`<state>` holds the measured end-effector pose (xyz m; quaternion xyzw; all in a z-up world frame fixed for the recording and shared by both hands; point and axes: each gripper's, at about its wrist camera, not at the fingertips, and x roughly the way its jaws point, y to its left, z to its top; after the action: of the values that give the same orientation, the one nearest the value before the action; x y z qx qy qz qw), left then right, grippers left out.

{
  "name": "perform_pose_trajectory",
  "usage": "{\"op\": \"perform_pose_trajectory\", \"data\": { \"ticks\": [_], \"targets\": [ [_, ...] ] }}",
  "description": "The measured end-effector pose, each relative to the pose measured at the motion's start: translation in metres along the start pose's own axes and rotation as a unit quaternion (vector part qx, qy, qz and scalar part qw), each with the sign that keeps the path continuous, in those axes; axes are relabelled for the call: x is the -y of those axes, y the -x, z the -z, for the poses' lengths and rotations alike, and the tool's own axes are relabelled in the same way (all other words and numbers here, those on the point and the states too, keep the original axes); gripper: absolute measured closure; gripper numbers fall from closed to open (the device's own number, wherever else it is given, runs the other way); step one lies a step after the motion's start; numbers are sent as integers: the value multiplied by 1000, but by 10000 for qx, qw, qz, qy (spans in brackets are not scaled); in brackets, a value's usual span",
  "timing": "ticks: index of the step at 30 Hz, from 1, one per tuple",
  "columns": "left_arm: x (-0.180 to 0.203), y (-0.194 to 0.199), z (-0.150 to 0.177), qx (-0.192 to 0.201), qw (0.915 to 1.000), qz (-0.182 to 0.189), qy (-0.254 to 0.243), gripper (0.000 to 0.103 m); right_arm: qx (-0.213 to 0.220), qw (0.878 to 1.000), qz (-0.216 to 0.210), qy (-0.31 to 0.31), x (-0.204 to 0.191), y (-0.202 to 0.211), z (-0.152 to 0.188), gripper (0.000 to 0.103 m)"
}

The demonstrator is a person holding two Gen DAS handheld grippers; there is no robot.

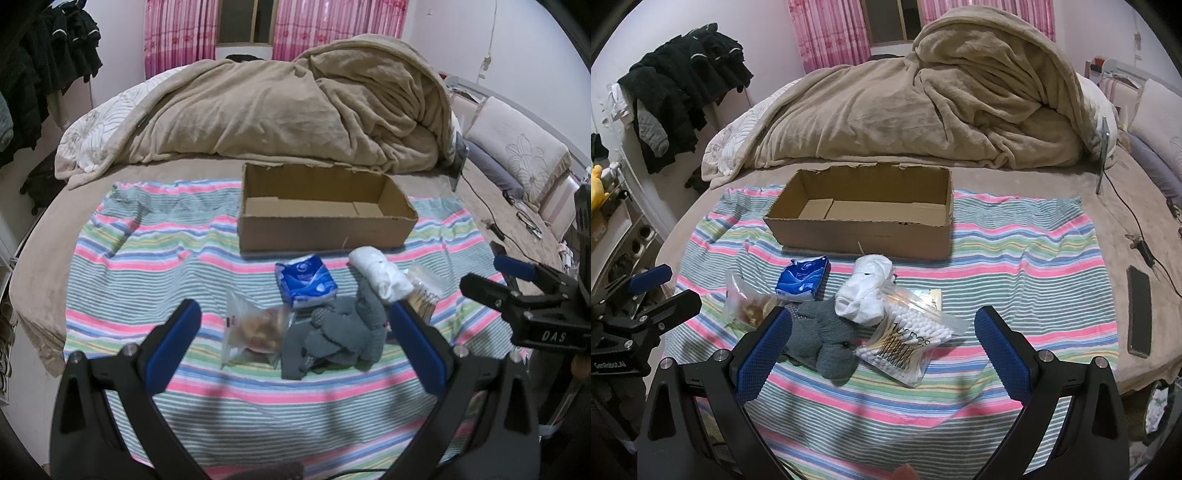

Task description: Organize objects

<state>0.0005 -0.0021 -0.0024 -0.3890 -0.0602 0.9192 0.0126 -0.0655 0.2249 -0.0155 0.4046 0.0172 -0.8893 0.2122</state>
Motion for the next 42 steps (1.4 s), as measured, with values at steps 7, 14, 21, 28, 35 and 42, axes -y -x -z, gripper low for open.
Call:
{"op": "perform_pose_trajectory", "data": {
  "ticks": [7, 14, 21, 28, 35, 42],
  "targets": [
    [5, 3, 2, -15, 9999, 100, -65, 1, -2, 10000, 28, 5, -1, 1, 0, 2],
    [1, 0, 1, -39, 10000, 49, 4, 1, -1, 10000, 11, 0, 0, 1, 0, 2],
    [-2, -6, 2, -95, 9999, 18, 40, 1, -8, 10000, 19, -1, 1, 0, 0, 2],
    [-15, -26, 12, -358, 9993, -91, 96, 1, -47, 9998, 162, -88, 17, -8, -3, 2],
    [-30, -51, 22, -626, 9977, -151, 204, 1, -203, 9990, 347, -208, 37, -24, 0, 2],
    [-41, -77, 26, -841, 9961, -170, 219, 1, -476, 9976, 395, -294, 47, -48, 8, 2]
  ]
}}
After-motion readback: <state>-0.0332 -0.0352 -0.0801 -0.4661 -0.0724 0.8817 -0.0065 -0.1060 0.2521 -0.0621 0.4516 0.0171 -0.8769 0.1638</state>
